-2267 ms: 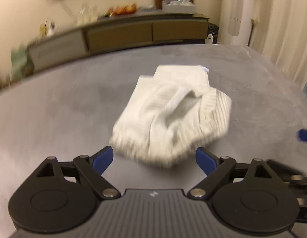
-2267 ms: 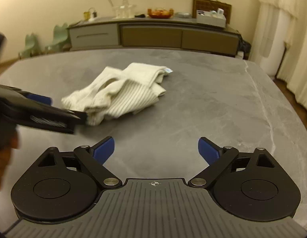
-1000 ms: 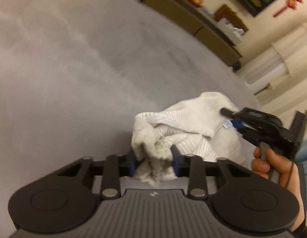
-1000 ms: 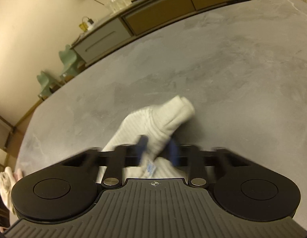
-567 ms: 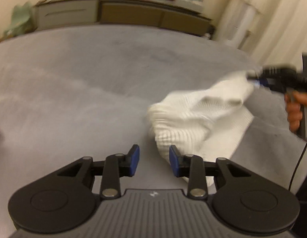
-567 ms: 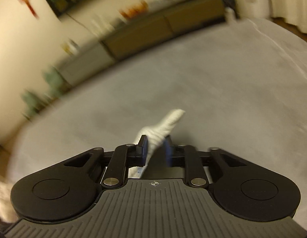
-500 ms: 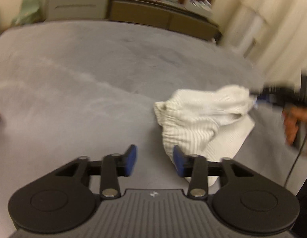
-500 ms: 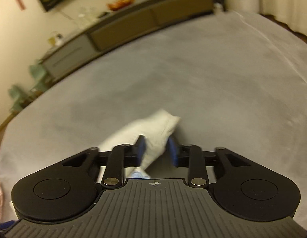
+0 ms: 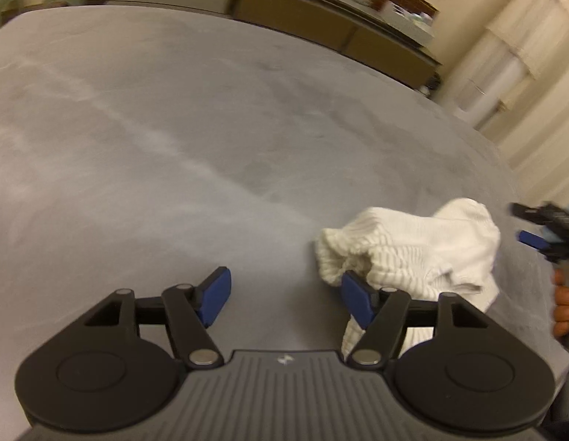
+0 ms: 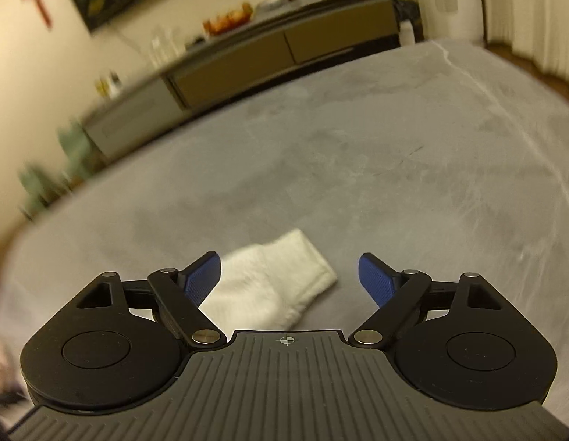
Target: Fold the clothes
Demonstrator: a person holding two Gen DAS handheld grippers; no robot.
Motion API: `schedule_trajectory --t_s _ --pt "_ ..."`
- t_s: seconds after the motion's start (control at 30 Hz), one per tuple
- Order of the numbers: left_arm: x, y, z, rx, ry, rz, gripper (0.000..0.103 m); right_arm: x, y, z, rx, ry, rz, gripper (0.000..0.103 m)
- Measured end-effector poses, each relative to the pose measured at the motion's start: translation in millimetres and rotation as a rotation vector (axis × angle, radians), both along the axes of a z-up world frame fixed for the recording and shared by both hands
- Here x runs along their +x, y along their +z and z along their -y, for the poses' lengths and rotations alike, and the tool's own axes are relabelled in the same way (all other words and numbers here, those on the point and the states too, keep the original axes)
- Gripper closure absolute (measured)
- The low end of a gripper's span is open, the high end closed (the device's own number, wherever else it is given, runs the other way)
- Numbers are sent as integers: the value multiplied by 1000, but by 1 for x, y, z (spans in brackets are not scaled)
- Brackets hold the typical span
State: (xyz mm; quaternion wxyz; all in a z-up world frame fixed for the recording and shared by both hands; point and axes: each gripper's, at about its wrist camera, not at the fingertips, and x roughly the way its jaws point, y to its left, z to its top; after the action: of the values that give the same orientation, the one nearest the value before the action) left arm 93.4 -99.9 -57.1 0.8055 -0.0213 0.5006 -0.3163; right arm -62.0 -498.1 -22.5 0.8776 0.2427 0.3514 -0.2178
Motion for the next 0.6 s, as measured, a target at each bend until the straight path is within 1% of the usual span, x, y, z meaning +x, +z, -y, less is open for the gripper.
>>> schedule_trajectory --t_s 0.03,0.07,0.1,0.17,0.23,0.27,0.3,0.33,0.37,0.4,0.43,0.47,0.53,0.57,0.6 --pt "1 -1 7 -6 -36 5 55 7 -5 -3 -34 16 -34 30" --pt "3 -3 14 -10 -70 9 63 12 -10 -5 -39 44 -61 39" --pt "4 -4 19 -14 -96 11 71 18 -14 -7 -46 71 -86 58" --pt "8 -7 23 -41 -130 6 73 22 -14 -13 -88 114 -97 67" --pt "14 -8 19 -107 -132 -37 72 27 -11 -20 -128 163 -108 82" --pt "18 -9 15 -146 -128 -65 71 28 -7 -22 -144 179 -108 84" --pt "22 -10 11 -192 -121 -100 56 28 -3 -23 -159 186 -102 85" --pt "27 -11 6 -245 -112 -144 31 26 2 -24 -165 187 -86 86" --pt "31 -13 4 -295 -114 -188 19 24 7 -25 -170 187 -71 88" --pt "34 -16 5 -340 -129 -231 6 23 11 -25 -174 188 -55 93" --pt "37 -19 6 -384 -145 -274 6 22 15 -26 -169 187 -43 93" --pt "39 -22 9 -409 -158 -301 6 22 17 -27 -165 186 -33 93" --pt "38 -25 16 -414 -180 -317 6 24 17 -26 -159 184 -37 93" --pt "38 -27 20 -418 -190 -324 6 25 15 -26 -157 180 -46 90" --pt "38 -27 21 -426 -196 -331 6 26 12 -27 -167 171 -57 78"
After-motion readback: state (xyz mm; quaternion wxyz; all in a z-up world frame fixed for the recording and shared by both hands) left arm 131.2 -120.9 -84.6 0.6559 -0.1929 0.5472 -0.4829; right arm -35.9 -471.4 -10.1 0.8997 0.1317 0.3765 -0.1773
